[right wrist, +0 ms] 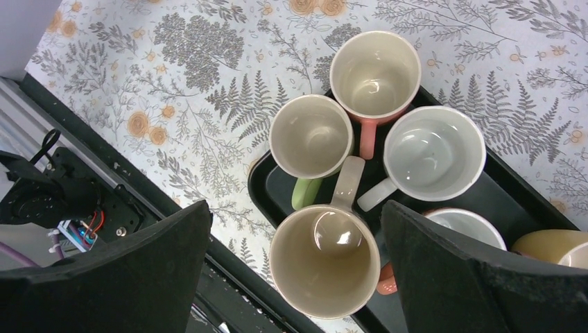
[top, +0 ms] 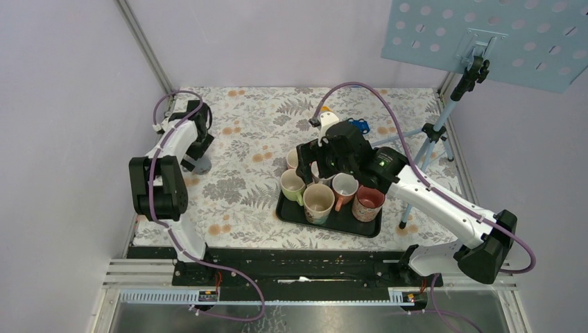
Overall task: Turn the mug right side up
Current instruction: Turn over the cup at the center of the board.
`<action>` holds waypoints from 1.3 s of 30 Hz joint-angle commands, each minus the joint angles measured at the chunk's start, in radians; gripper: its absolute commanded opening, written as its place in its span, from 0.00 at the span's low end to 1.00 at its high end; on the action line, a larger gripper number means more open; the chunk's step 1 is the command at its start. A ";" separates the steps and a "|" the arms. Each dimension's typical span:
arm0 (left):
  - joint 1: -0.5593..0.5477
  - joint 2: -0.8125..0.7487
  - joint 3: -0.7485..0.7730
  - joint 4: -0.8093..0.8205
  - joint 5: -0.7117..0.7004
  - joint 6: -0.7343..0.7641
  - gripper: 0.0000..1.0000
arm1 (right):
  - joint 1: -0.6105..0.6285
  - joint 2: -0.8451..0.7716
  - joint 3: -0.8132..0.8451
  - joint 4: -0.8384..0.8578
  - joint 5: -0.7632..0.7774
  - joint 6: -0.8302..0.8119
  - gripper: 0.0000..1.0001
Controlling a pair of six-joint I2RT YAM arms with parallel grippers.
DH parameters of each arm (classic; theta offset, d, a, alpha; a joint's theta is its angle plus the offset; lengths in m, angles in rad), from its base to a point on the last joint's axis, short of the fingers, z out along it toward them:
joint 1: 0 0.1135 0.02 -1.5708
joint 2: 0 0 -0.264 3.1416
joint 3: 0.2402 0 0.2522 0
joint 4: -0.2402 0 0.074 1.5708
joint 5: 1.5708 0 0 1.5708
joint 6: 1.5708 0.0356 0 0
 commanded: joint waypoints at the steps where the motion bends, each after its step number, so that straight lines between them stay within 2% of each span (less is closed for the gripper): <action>1: 0.016 0.045 0.052 0.047 0.008 -0.009 0.99 | 0.001 -0.013 0.001 0.039 -0.029 -0.020 1.00; 10: 0.062 0.095 0.062 0.063 0.008 -0.057 0.99 | 0.000 -0.011 -0.013 0.044 -0.041 -0.022 1.00; 16: 0.113 0.063 0.029 0.100 0.069 -0.091 0.99 | 0.000 -0.014 -0.028 0.050 -0.045 -0.019 1.00; 23: 0.159 0.051 0.009 0.076 0.145 -0.212 0.98 | -0.001 -0.003 -0.040 0.069 -0.077 -0.008 1.00; 31: 0.172 0.090 0.043 0.030 0.190 -0.324 0.79 | -0.001 -0.018 -0.048 0.067 -0.070 -0.005 1.00; 39: 0.182 0.109 0.059 0.019 0.201 -0.337 0.48 | 0.000 -0.028 -0.061 0.069 -0.070 -0.003 1.00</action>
